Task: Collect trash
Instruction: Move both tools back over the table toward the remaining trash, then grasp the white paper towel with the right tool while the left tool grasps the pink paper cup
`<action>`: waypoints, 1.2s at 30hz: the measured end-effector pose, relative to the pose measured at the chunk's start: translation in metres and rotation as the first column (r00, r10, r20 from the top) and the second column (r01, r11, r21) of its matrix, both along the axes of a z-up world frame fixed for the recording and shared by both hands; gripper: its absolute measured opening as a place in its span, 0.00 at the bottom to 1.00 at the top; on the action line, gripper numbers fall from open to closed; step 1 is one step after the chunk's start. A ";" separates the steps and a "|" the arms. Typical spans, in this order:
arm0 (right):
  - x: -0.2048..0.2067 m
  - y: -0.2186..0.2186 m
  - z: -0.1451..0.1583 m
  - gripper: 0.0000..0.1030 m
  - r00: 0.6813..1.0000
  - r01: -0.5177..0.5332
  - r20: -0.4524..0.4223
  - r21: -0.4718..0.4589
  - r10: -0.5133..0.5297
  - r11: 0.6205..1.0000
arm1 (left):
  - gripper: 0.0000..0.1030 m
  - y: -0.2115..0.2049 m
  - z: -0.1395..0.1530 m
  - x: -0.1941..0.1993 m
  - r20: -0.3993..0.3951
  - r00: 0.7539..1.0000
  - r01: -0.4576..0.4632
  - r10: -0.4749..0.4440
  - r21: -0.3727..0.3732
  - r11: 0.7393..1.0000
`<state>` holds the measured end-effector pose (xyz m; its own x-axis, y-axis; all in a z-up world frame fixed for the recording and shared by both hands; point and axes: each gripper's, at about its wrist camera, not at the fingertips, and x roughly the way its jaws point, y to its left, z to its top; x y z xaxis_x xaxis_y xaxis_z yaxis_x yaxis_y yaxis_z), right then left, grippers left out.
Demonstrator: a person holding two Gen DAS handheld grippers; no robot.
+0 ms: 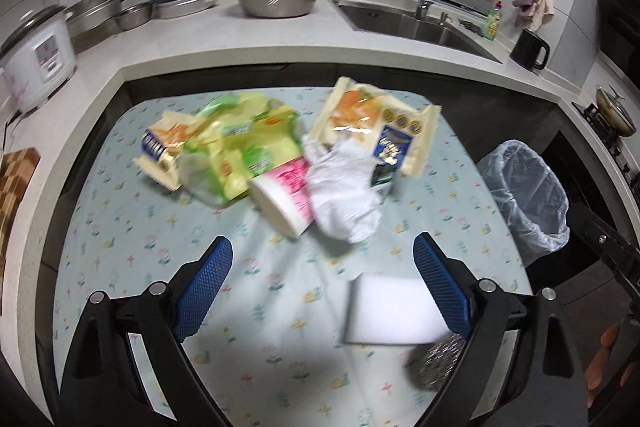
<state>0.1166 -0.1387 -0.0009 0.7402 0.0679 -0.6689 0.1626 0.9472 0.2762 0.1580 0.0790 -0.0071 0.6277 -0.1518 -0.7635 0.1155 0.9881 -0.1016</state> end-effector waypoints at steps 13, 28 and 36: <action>0.035 0.080 -0.035 0.70 0.989 -0.124 -0.079 0.022 0.126 0.992 | 0.85 0.059 -0.035 -0.006 -0.059 0.993 -0.100 0.100 -0.003 0.995; 0.102 0.121 -0.086 0.70 0.975 -0.147 -0.160 0.050 0.153 0.988 | 0.85 0.090 -0.066 0.026 -0.116 0.983 -0.143 0.142 -0.008 0.990; 0.126 0.128 -0.104 0.66 0.971 -0.139 -0.187 0.062 0.148 0.988 | 0.85 0.093 -0.078 0.044 -0.141 0.980 -0.147 0.144 -0.011 0.989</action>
